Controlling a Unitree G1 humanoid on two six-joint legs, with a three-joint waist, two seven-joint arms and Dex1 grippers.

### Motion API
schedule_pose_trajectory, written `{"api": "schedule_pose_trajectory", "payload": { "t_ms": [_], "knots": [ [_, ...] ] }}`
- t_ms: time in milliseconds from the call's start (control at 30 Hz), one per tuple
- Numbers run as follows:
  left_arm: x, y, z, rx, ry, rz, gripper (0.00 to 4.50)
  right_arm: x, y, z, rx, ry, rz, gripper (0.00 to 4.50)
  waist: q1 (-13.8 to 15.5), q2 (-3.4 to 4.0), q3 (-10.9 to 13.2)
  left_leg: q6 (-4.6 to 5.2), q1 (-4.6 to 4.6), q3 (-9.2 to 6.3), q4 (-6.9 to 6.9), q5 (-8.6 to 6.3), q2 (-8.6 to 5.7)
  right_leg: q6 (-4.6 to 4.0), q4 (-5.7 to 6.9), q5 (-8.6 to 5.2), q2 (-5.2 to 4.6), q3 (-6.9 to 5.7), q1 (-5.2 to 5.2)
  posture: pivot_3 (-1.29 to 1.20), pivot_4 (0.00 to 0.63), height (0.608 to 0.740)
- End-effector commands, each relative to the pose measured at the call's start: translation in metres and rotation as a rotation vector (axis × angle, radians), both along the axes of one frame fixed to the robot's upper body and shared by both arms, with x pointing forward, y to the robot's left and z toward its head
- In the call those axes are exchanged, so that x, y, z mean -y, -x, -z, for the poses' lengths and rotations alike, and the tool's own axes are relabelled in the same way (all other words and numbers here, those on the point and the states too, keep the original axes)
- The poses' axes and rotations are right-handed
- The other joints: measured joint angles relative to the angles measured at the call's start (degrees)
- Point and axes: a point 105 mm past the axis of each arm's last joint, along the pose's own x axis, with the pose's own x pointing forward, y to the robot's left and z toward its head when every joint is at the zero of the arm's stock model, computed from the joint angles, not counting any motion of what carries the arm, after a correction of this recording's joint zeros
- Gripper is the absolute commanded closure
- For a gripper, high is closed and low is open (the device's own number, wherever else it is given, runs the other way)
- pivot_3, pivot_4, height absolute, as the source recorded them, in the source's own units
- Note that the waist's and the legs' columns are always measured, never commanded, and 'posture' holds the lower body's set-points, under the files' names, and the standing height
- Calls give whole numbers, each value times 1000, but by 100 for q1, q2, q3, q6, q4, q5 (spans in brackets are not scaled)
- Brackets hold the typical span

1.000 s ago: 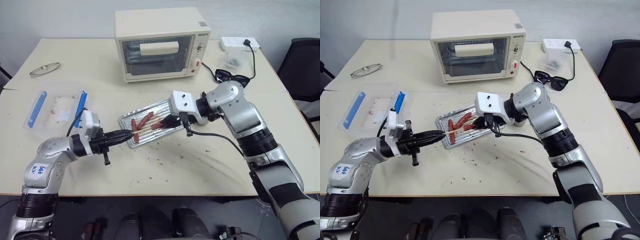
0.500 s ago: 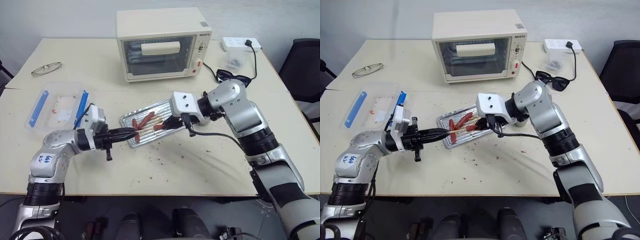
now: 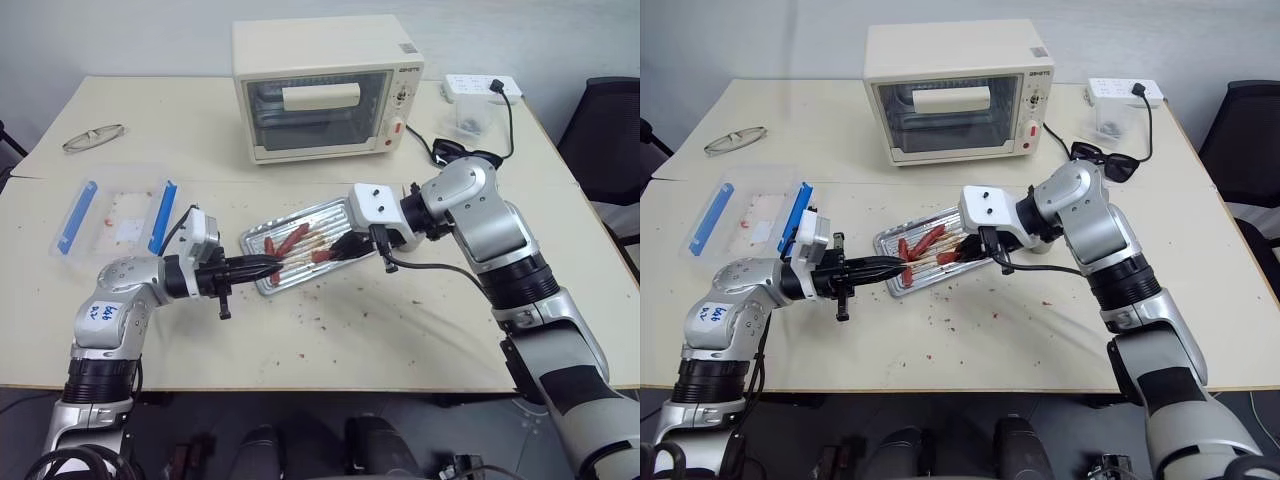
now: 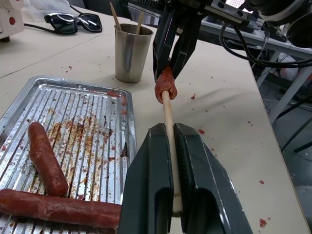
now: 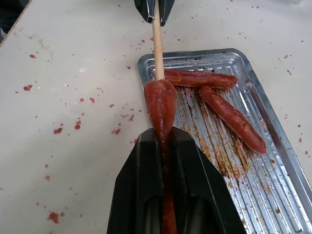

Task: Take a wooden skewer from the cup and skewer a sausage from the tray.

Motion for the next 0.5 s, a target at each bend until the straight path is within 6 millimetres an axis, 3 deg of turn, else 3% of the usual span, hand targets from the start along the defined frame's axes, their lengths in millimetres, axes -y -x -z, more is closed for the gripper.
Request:
{"api": "schedule_pose_trajectory", "payload": {
  "t_ms": [33, 233, 400, 500],
  "knots": [
    [26, 7, -18, 90, 30, 101, 4500, -39, 32, -14, 11, -60, -228, 3620, -2, 0, 0, 0, 0, 0, 0, 0, 0, 0, 1, 0, 0, 0, 0, 0, 150, 740],
    [0, 6, -14, 98, 9, 10, 4500, -16, 28, -17, 9, -31, -192, 1749, -5, 0, 0, 0, -2, -2, 6, 0, 1, 1, 3, 0, -2, 0, -2, 0, 150, 740],
    [-30, 13, -11, 94, 3, -90, 4500, 3, 37, -32, -11, -59, -199, 122, 0, 0, 0, 2, -2, -3, 7, -1, 2, 1, 2, 0, -7, 2, -1, 0, 150, 740],
    [-40, 18, -8, 92, 10, -135, 4500, 13, 37, -36, 3, -77, -184, 32, 5, 0, 0, 4, -1, -2, 5, -2, 3, 1, 2, 0, -7, 5, -1, 0, 150, 740]
  ]
}}
